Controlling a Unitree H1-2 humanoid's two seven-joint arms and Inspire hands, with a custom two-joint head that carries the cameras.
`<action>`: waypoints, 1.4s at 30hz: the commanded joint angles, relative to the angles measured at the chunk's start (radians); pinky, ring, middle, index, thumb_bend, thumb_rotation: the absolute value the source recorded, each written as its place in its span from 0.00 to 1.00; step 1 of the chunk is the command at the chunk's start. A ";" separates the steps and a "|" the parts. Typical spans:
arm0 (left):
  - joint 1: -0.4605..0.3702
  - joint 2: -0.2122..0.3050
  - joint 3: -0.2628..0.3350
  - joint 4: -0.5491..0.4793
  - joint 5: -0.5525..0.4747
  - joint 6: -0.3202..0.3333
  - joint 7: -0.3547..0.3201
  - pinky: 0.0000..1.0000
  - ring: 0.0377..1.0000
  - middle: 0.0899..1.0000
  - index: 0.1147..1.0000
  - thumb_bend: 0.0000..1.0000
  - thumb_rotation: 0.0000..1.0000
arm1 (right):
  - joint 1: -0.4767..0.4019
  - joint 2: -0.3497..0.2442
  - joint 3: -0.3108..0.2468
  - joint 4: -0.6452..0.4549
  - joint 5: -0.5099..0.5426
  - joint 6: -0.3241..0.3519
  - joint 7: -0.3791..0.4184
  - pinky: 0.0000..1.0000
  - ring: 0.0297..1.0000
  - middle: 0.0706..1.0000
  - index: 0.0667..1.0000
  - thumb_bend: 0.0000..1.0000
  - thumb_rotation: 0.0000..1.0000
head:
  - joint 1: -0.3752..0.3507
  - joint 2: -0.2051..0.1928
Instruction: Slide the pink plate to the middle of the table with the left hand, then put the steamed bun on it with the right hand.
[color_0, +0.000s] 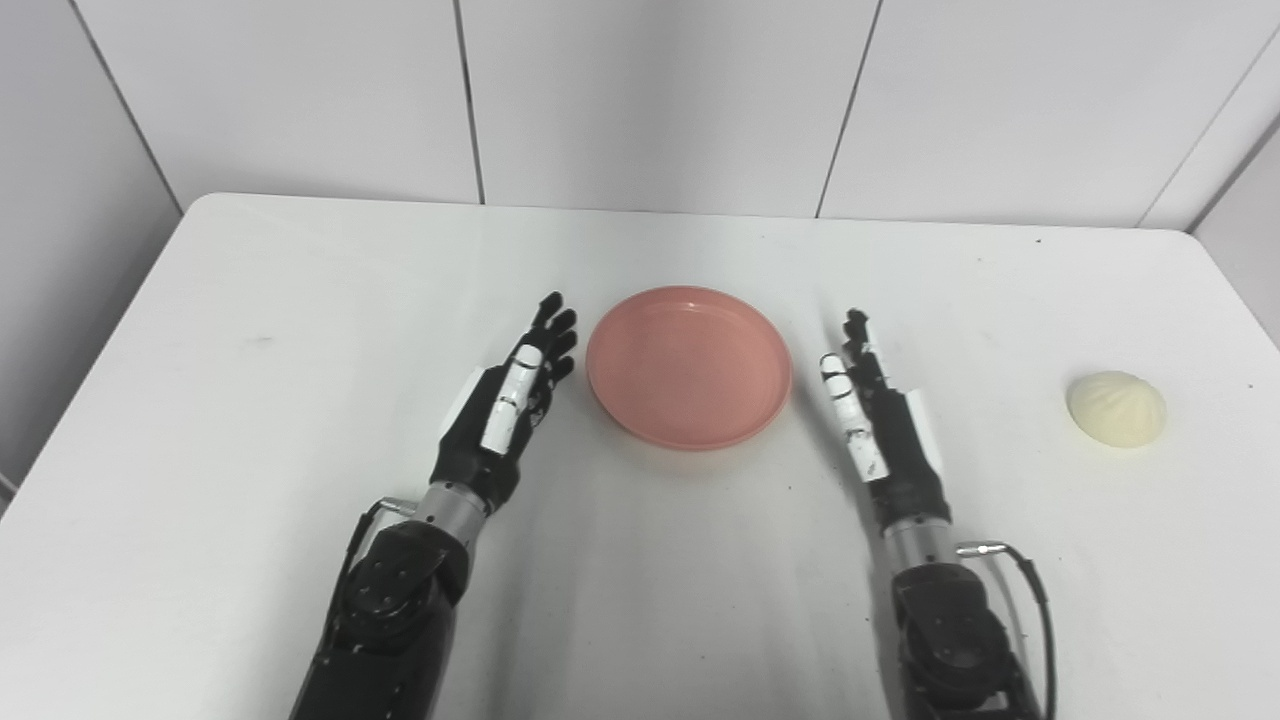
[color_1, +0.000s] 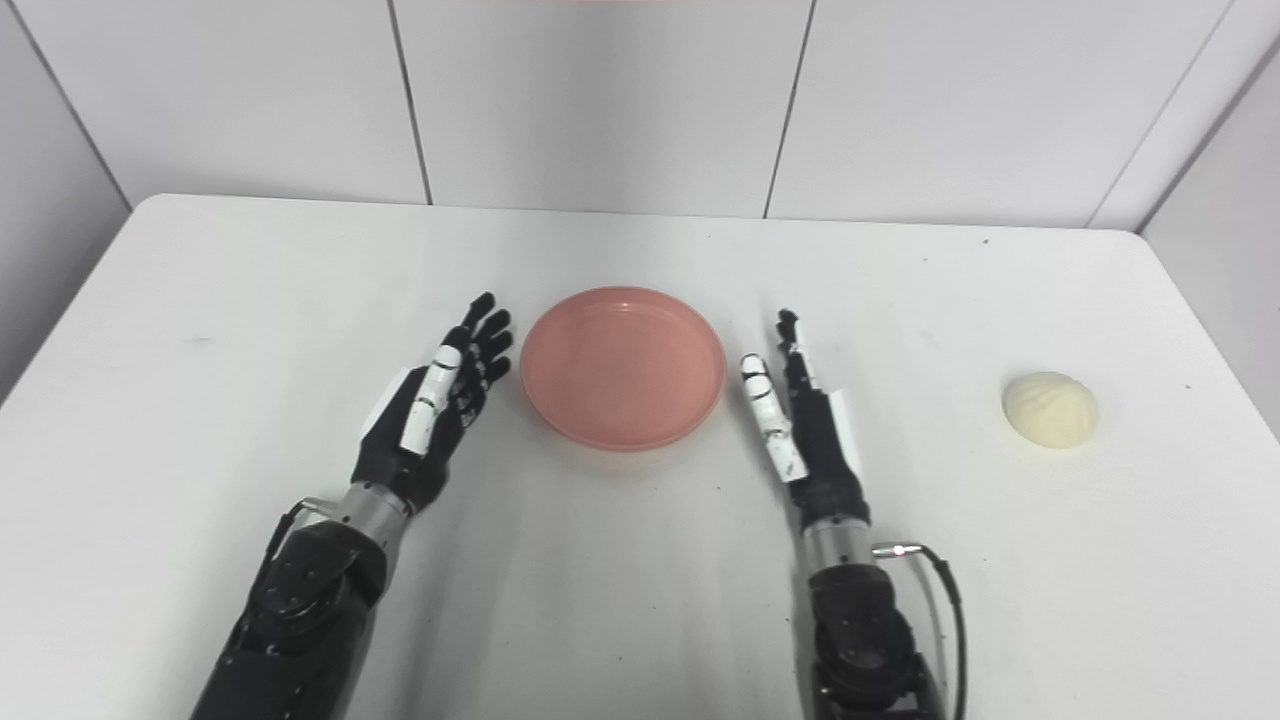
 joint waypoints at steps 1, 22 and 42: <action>0.022 0.003 0.012 -0.016 -0.004 0.045 0.011 1.00 1.00 1.00 1.00 0.56 1.00 | -0.047 -0.016 -0.009 -0.048 -0.011 -0.036 -0.012 1.00 0.99 0.99 1.00 0.41 1.00 | -0.022 -0.005; 0.033 0.030 0.060 0.055 -0.044 0.008 -0.047 1.00 0.99 0.99 1.00 0.54 1.00 | -0.142 -0.273 -0.071 -0.337 -0.318 0.238 0.086 0.57 0.69 0.82 0.87 0.66 0.74 | -0.198 -0.034; 0.024 0.058 0.082 0.091 -0.072 -0.001 -0.087 0.98 0.97 0.98 0.99 0.53 1.00 | -0.139 -0.560 -0.134 -0.308 -0.460 0.408 0.299 0.69 0.83 0.85 0.83 0.86 0.40 | -0.263 -0.026</action>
